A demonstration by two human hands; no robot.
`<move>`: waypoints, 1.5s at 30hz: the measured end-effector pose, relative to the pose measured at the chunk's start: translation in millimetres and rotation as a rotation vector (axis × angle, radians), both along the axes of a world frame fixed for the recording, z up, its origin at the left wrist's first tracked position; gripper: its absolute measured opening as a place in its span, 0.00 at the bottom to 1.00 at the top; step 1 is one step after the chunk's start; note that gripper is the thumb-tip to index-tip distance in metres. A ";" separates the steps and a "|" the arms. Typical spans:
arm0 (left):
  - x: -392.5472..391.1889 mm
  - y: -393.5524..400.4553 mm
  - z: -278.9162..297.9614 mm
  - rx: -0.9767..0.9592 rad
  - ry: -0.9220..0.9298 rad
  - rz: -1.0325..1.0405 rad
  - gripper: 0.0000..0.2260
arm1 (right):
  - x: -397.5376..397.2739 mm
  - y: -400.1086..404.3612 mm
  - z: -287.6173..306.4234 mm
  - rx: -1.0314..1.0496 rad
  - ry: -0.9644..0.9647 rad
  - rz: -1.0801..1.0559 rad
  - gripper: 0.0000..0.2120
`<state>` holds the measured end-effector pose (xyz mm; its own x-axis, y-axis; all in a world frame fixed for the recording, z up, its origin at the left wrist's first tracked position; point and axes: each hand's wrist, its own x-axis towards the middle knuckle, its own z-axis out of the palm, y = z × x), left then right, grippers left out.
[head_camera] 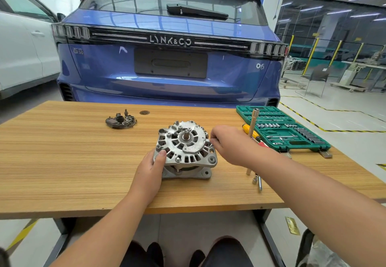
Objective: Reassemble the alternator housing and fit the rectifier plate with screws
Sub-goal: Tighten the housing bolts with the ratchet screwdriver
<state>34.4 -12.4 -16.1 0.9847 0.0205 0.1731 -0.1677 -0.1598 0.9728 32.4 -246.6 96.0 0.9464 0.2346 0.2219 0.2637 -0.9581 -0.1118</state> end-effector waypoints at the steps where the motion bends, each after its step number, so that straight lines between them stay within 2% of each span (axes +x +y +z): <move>1: -0.4 0.0 0.2 -0.002 0.000 0.000 0.24 | 0.3 1.7 0.1 0.012 0.019 0.002 0.10; 3: -0.8 0.1 0.4 -0.003 0.000 0.002 0.23 | 0.4 1.4 -0.3 0.185 0.116 0.007 0.15; 5: -0.6 0.6 0.4 -0.011 0.002 0.000 0.22 | -1.0 -1.8 -2.8 0.546 0.272 0.010 0.19; 7: -0.3 1.0 -0.1 -0.019 0.003 -0.006 0.22 | 0.8 -6.5 -5.5 0.856 0.404 -0.008 0.19; 9: -0.1 1.0 -0.3 -0.020 0.005 -0.009 0.22 | 4.8 -13.5 -8.8 1.031 0.475 -0.024 0.16; 11: 0.2 0.9 -0.4 -0.021 0.007 -0.010 0.22 | 8.2 -17.9 -12.5 1.065 0.471 -0.034 0.13; 13: 1.0 1.0 -1.1 -0.021 0.009 -0.010 0.22 | 11.5 -17.8 -18.2 0.914 0.366 -0.110 0.09; 15: 1.9 1.2 -2.2 -0.024 0.010 -0.013 0.22 | 14.7 -14.8 -25.6 0.836 0.317 -0.222 0.11; 19: 2.5 1.2 -3.2 -0.016 -0.001 -0.015 0.23 | 17.0 -13.0 -26.3 1.082 0.457 -0.314 0.16; 26: 2.6 0.7 -4.1 -0.005 -0.015 -0.027 0.21 | 8.9 -17.5 -25.3 1.071 0.538 -0.217 0.11; 28: 3.6 0.7 -5.0 -0.009 -0.021 -0.031 0.20 | 10.8 -32.4 -17.9 1.236 0.503 -0.186 0.11; 30: 5.4 0.8 -6.3 -0.014 -0.024 -0.026 0.19 | 18.1 -53.8 -8.3 1.333 0.355 -0.265 0.10; 31: 6.3 0.5 -7.1 -0.018 -0.021 -0.025 0.19 | 23.4 -65.0 -5.2 1.257 0.267 -0.336 0.08; 33: 6.9 0.7 -7.8 -0.034 -0.008 -0.018 0.21 | 33.8 -83.6 -6.6 0.877 0.151 -0.436 0.09; 35: 8.8 1.9 -7.9 -0.050 -0.005 0.000 0.23 | 42.9 -98.3 -16.0 0.397 0.178 -0.437 0.13; 37: 11.5 3.0 -9.6 -0.070 -0.006 0.030 0.23 | 48.5 -108.0 -29.8 0.077 0.280 -0.428 0.16; 40: 16.8 6.2 -12.4 -0.141 0.011 0.150 0.26 | 53.4 -113.3 -45.9 -0.074 0.365 -0.371 0.21; 45: 24.7 10.7 -10.8 -0.222 0.076 0.291 0.27 | 61.8 -113.9 -60.5 -0.125 0.359 -0.319 0.23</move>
